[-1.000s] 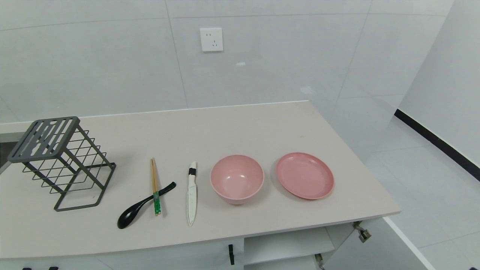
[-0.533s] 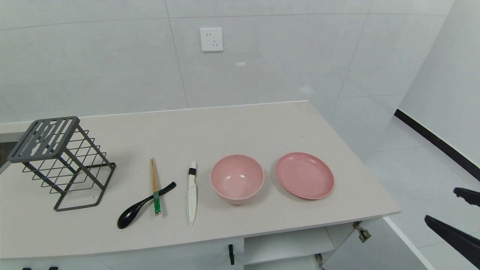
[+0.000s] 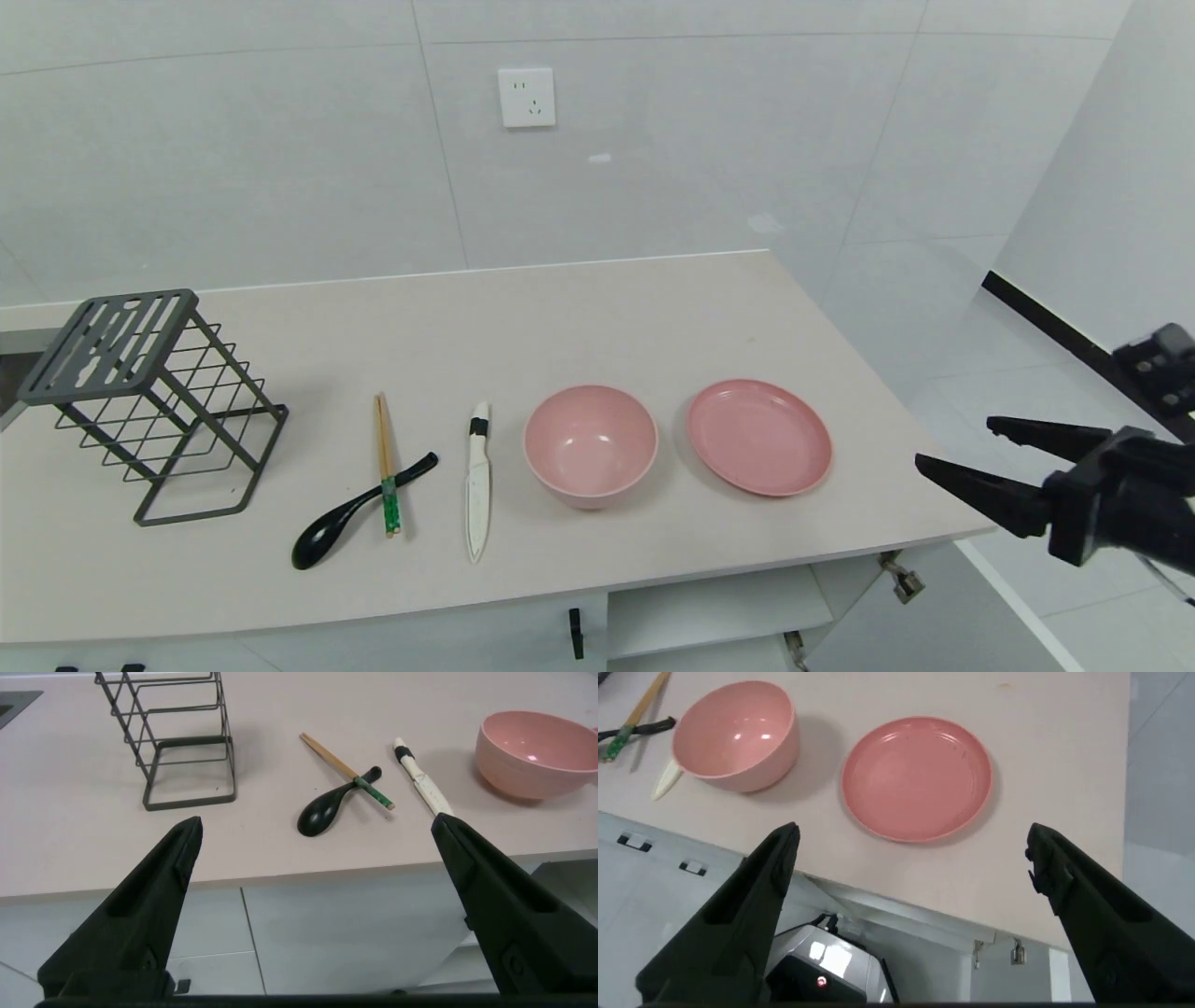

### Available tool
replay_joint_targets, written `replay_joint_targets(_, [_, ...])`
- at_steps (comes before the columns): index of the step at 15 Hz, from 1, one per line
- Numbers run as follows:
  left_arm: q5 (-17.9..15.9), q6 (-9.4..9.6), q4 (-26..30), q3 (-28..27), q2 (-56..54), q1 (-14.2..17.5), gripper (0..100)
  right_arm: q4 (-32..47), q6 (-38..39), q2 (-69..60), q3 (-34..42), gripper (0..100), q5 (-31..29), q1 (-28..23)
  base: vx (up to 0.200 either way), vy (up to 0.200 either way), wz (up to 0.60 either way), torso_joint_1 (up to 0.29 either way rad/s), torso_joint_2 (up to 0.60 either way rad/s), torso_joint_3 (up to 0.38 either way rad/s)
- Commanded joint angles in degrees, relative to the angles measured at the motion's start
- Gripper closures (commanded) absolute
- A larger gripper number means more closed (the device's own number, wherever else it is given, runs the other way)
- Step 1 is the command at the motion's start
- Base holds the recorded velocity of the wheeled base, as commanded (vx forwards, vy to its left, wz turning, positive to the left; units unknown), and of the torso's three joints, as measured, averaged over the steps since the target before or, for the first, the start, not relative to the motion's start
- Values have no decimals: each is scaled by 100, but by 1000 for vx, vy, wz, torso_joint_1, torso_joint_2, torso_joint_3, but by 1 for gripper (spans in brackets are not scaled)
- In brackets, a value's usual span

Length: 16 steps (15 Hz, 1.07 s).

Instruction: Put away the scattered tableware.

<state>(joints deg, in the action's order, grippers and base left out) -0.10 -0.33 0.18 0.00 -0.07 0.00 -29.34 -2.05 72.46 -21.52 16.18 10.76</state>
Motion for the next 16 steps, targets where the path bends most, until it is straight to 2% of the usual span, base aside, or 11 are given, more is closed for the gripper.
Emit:
replay_joint_targets(1, [1, -2, -1, 0, 7, 0, 0, -485, -24, 1033, -81, 0, -9, -39, 0, 0, 0, 0, 0, 0])
replay_joint_targets(9, [1, -2, -1, 0, 7, 0, 0, -696, -120, 2158, -476, 0, -36, 57, 0, 0, 0, 0, 0, 0])
replay_joint_targets(13, [-8, 7, -1, 0, 7, 0, 0, -722, -287, 2686, -599, 0, -238, 49, 0, 0, 0, 0, 0, 0])
replay_joint_targets(16, [-34, 15, -1, 0, 7, 0, 0, -968, -279, 3450, -1188, 0, -264, 40, 0, 0, 0, 0, 0, 0])
